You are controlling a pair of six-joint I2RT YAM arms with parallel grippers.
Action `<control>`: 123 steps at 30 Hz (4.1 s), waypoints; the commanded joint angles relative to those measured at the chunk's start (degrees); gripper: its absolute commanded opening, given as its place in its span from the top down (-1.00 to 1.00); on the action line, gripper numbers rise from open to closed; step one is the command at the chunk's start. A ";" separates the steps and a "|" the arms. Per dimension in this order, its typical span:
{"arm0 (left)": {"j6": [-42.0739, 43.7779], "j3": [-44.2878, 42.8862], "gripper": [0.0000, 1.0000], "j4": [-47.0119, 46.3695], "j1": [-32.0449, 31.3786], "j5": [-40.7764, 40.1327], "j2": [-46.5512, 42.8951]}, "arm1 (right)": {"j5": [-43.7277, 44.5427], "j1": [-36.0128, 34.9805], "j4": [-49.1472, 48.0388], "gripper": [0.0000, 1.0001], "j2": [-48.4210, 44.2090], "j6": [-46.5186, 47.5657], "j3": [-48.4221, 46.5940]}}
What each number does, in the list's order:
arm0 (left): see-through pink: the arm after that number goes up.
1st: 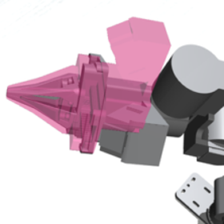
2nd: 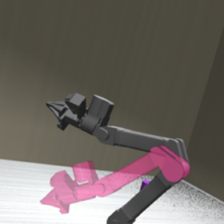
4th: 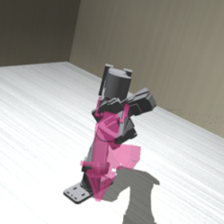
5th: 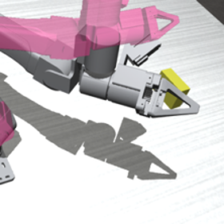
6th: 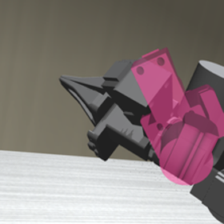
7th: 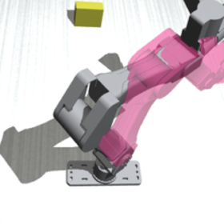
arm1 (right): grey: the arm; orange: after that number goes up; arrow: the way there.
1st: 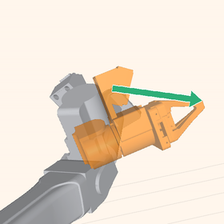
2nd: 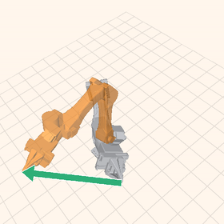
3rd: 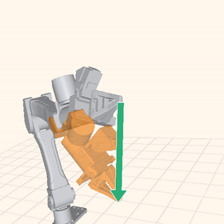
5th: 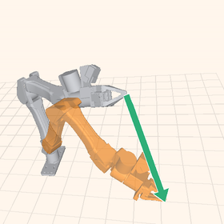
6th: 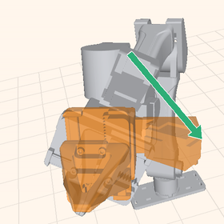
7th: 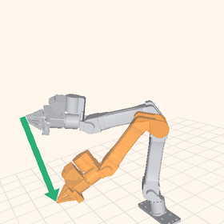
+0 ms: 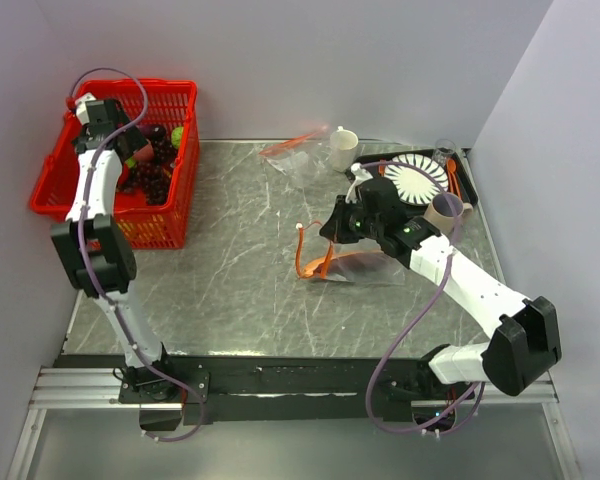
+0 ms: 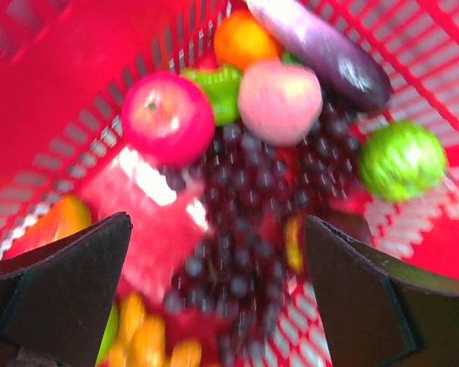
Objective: Place the food in the zip-top bag and seal the zipper
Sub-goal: Pick up the fake fruit from the bin, then place the fake fruit in the zipper food storage bag.
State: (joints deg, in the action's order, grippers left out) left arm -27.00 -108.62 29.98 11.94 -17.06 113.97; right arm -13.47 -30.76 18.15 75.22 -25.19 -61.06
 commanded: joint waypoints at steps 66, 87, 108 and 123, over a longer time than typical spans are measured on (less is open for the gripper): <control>-22.92 50.34 0.15 -25.93 -32.75 38.08 -57.72 | -13.24 1.32 6.72 1.00 -1.48 -1.87 -11.36; -17.47 58.17 0.09 -25.32 -54.92 31.30 -54.04 | -17.99 2.73 6.63 1.00 3.18 -5.31 -16.46; -9.91 39.10 -0.99 -10.90 -55.54 23.91 -35.04 | -15.88 4.40 8.22 1.00 -1.66 -4.96 -14.62; -9.47 38.47 -0.66 0.53 -55.54 15.67 -44.71 | -15.61 6.24 6.37 1.00 -2.19 -5.92 -12.42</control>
State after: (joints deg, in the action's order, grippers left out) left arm -38.06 -72.18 29.39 -43.35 4.93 74.26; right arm -27.94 -25.08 27.68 75.26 -30.65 -73.45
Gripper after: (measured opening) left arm 0.856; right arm 0.009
